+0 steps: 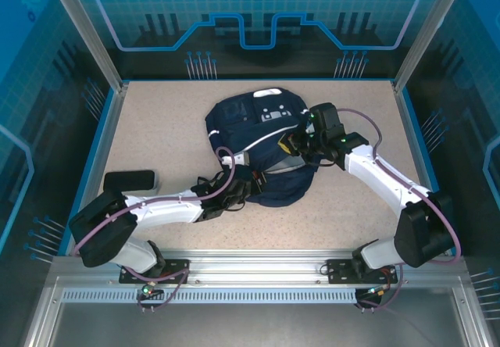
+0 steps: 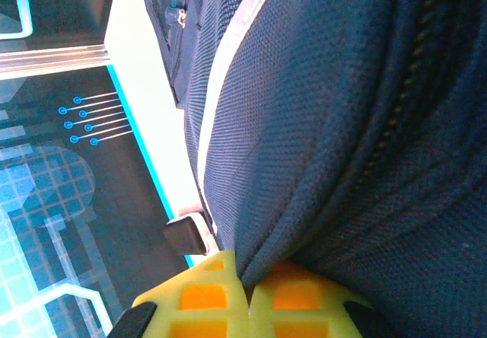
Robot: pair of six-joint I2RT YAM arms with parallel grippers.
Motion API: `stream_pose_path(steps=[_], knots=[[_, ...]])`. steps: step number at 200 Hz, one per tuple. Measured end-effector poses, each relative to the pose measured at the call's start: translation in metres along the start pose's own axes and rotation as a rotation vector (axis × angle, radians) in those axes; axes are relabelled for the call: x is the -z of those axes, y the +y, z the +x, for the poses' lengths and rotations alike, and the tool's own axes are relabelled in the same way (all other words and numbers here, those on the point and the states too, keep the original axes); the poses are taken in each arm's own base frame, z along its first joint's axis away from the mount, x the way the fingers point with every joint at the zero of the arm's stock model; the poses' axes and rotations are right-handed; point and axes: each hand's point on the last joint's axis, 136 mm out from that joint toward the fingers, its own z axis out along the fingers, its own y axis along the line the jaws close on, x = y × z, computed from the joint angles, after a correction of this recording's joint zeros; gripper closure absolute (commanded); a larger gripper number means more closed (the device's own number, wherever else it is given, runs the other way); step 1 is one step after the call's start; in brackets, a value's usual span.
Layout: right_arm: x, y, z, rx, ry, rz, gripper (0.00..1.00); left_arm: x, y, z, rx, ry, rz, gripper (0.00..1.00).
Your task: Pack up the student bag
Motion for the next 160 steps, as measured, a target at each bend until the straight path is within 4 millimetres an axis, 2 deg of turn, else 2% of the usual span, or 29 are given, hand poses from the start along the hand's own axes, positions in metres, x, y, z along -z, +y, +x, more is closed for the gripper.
stream_pose_path(steps=[41, 73, 132, 160], knots=[[0.001, -0.004, -0.001, 0.007, -0.008, 0.023, 1.00, 0.012, 0.003, -0.005, -0.057, -0.017, -0.010, 1.00], [0.002, -0.010, -0.003, 0.018, -0.021, 0.052, 1.00, 0.023, 0.015, -0.008, -0.112, -0.013, -0.067, 1.00], [0.004, -0.019, -0.009, 0.043, -0.052, 0.096, 1.00, 0.037, 0.080, -0.027, -0.190, 0.012, -0.301, 1.00], [0.005, -0.020, -0.010, 0.059, -0.052, 0.103, 1.00, 0.037, 0.098, -0.037, -0.229, 0.022, -0.367, 1.00]])
